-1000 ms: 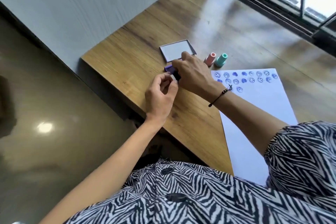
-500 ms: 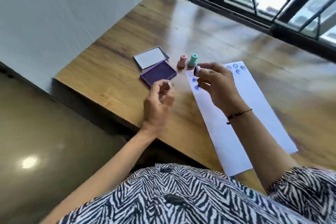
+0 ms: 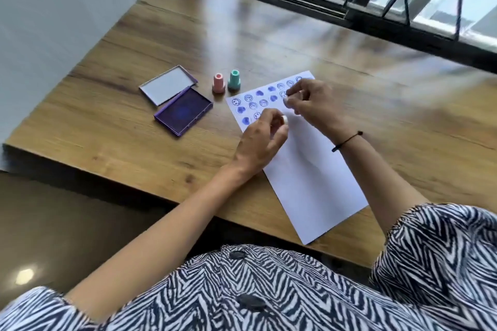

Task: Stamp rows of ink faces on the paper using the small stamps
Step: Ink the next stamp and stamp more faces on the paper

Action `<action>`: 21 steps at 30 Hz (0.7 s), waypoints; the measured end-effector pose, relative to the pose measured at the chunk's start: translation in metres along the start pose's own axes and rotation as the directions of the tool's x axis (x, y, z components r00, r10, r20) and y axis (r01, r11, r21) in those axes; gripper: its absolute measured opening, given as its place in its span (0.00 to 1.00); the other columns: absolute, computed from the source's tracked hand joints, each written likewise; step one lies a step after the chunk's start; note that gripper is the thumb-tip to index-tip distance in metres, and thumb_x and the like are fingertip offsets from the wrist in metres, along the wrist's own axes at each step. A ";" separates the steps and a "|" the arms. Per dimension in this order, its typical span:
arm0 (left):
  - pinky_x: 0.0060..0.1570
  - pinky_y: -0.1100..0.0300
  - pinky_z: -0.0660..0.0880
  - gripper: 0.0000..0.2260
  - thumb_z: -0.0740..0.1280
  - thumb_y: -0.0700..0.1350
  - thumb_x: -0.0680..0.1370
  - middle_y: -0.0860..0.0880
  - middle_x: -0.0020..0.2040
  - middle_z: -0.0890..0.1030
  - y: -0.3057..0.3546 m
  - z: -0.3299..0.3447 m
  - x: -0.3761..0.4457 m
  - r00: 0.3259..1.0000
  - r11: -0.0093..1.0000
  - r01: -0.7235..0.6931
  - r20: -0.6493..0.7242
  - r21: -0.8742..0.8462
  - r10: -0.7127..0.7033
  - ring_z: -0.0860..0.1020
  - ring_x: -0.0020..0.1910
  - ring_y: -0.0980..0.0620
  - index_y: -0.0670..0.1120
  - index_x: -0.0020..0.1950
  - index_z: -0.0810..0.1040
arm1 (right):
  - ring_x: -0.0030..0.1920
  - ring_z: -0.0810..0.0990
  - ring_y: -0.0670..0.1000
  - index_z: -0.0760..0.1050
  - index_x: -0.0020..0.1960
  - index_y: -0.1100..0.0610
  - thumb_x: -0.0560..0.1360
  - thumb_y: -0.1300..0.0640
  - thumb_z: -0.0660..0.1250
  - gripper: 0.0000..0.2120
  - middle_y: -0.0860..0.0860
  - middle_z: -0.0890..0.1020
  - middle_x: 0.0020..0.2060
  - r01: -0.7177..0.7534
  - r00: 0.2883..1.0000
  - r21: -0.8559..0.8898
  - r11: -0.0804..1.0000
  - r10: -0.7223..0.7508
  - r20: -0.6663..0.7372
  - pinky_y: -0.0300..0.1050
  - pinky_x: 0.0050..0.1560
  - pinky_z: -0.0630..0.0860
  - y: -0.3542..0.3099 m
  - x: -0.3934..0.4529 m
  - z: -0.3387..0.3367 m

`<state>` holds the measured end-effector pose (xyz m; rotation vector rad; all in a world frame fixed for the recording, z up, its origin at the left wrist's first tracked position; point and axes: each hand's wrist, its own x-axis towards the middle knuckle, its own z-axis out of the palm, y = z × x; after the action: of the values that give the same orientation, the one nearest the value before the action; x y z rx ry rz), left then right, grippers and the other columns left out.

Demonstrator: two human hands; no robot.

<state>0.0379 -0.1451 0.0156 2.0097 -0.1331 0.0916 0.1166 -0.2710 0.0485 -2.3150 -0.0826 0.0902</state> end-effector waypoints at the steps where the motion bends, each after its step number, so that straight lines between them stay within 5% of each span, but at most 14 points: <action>1: 0.52 0.48 0.75 0.11 0.63 0.43 0.76 0.41 0.50 0.81 0.000 0.000 0.000 1.000 1.000 0.004 -0.007 0.004 -0.004 0.80 0.49 0.43 0.39 0.55 0.71 | 0.39 0.77 0.54 0.80 0.45 0.60 0.70 0.63 0.65 0.07 0.57 0.81 0.37 0.059 0.998 -0.097 0.994 -0.057 0.019 0.46 0.45 0.74 -0.001 0.001 0.002; 6: 0.50 0.47 0.76 0.14 0.61 0.48 0.75 0.41 0.48 0.82 0.003 -0.001 -0.002 1.000 0.999 0.013 -0.023 0.033 -0.013 0.80 0.49 0.43 0.39 0.54 0.72 | 0.49 0.77 0.59 0.80 0.46 0.60 0.71 0.64 0.60 0.11 0.60 0.82 0.44 0.235 0.971 -0.327 0.915 -0.234 0.044 0.45 0.49 0.71 -0.005 0.001 0.009; 21: 0.51 0.48 0.76 0.14 0.60 0.47 0.72 0.42 0.47 0.83 0.000 -0.001 0.000 0.996 0.998 0.070 -0.049 -0.001 -0.069 0.81 0.48 0.44 0.39 0.52 0.73 | 0.42 0.77 0.65 0.75 0.46 0.63 0.69 0.54 0.65 0.12 0.64 0.77 0.46 0.404 0.912 -0.554 0.728 -0.276 0.304 0.54 0.43 0.74 -0.011 0.013 0.015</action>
<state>0.0381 -0.1444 0.0160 2.0093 -0.0316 0.0968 0.1273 -0.2514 0.0457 -2.8830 -0.7484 0.1224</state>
